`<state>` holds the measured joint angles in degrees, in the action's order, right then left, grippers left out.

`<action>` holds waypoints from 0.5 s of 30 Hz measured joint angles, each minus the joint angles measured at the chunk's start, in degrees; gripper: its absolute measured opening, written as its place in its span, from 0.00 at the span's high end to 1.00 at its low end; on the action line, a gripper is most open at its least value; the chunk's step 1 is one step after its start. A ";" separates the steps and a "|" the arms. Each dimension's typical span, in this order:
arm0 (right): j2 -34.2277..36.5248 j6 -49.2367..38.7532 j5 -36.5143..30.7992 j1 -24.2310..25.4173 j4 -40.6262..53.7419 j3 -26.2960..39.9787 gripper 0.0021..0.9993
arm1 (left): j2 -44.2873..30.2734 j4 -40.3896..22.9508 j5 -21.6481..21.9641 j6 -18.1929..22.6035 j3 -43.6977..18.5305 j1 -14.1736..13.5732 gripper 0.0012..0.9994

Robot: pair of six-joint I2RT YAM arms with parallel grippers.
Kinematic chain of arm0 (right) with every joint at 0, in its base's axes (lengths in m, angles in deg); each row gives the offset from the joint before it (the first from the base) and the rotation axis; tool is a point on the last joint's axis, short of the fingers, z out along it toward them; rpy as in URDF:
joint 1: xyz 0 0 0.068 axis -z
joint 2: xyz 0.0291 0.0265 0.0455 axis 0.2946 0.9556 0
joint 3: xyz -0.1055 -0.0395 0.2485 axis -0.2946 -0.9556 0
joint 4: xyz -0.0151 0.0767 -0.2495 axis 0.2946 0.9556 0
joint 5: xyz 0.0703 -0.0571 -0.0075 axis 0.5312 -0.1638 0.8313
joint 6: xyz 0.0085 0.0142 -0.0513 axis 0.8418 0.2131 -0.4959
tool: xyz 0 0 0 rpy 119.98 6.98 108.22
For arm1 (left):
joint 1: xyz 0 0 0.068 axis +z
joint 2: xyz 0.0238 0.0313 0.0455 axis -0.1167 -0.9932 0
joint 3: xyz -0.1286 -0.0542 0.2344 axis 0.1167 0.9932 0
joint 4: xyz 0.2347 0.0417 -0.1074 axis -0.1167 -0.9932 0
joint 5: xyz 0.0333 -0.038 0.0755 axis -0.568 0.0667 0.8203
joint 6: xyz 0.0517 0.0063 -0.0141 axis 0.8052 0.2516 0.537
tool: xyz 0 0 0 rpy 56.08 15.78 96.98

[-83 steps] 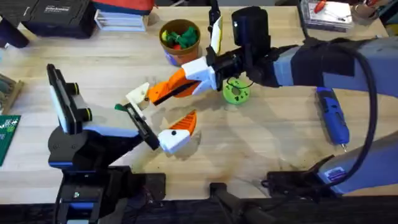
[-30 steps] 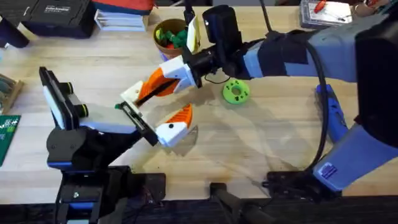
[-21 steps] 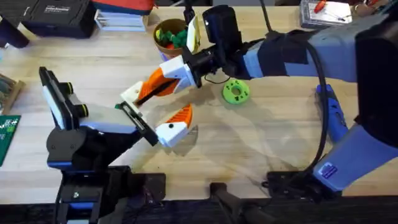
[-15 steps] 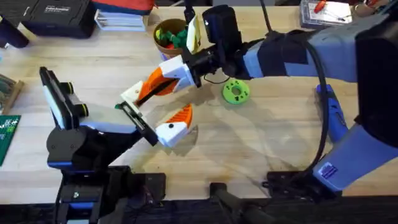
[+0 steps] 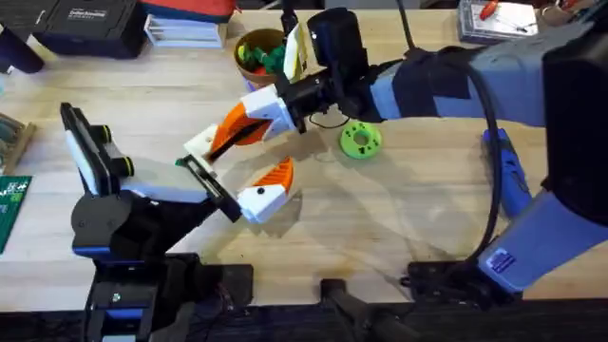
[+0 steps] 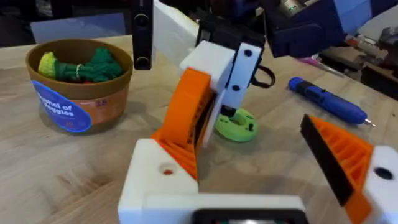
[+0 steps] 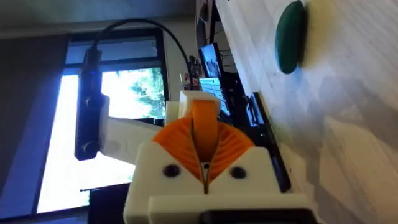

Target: Pick up the gripper from the table and insert it into the empty holder that is missing its gripper. Then pick up a screw, insert it into the mounting hole, and use the screwdriver to tighten it. Finally, clean up the table by picking up the vegetable and placing it into the bucket.

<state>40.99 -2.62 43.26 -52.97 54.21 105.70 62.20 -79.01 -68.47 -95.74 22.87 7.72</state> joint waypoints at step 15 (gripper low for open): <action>0.00 -1.70 -0.85 0.12 0.30 0.01 0.78 | 0.01 -0.17 -2.49 0.30 -0.04 -0.25 0.01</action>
<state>40.99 -4.32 42.41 -52.85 54.51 105.72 62.21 -79.18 -70.96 -95.44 22.83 7.47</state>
